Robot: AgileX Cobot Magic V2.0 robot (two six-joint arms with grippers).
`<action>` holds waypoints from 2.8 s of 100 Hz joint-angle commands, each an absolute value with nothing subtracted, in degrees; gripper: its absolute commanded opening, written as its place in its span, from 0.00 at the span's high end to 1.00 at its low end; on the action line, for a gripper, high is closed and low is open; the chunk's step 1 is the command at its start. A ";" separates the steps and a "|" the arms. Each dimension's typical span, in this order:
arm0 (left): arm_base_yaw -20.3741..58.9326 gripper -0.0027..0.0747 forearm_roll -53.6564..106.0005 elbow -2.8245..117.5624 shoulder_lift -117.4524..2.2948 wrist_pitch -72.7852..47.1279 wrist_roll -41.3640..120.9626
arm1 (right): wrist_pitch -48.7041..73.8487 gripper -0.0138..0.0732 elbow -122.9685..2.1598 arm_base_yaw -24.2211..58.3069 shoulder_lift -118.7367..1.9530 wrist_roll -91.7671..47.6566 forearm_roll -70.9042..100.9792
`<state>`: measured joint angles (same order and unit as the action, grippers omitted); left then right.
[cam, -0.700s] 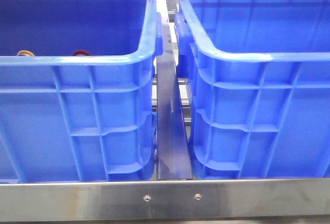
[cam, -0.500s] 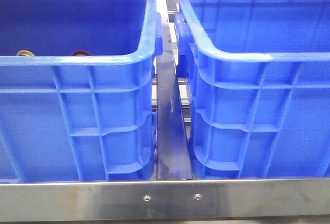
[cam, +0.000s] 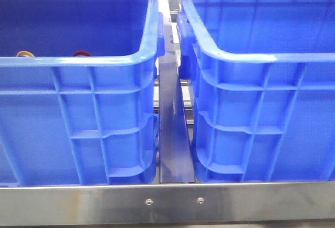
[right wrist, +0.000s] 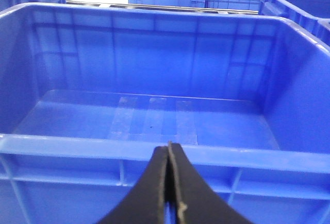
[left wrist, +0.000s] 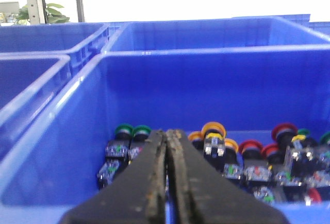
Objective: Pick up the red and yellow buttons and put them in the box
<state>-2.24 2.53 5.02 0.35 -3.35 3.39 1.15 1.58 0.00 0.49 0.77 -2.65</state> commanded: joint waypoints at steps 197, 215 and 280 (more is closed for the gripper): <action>3.76 0.37 4.49 83.10 -97.50 -53.35 3.76 | -3.65 0.95 1.90 -0.25 1.77 0.85 -3.04; 3.76 0.37 4.59 83.71 -100.52 -53.21 3.76 | -3.65 0.95 1.90 -0.25 1.77 0.85 -3.04; 3.76 0.74 4.66 83.71 -101.40 -51.62 3.76 | -3.65 0.95 1.90 -0.25 1.77 0.85 -3.04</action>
<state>3.41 4.16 81.91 -104.67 -53.80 3.71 1.05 1.58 0.00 0.49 0.77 -2.65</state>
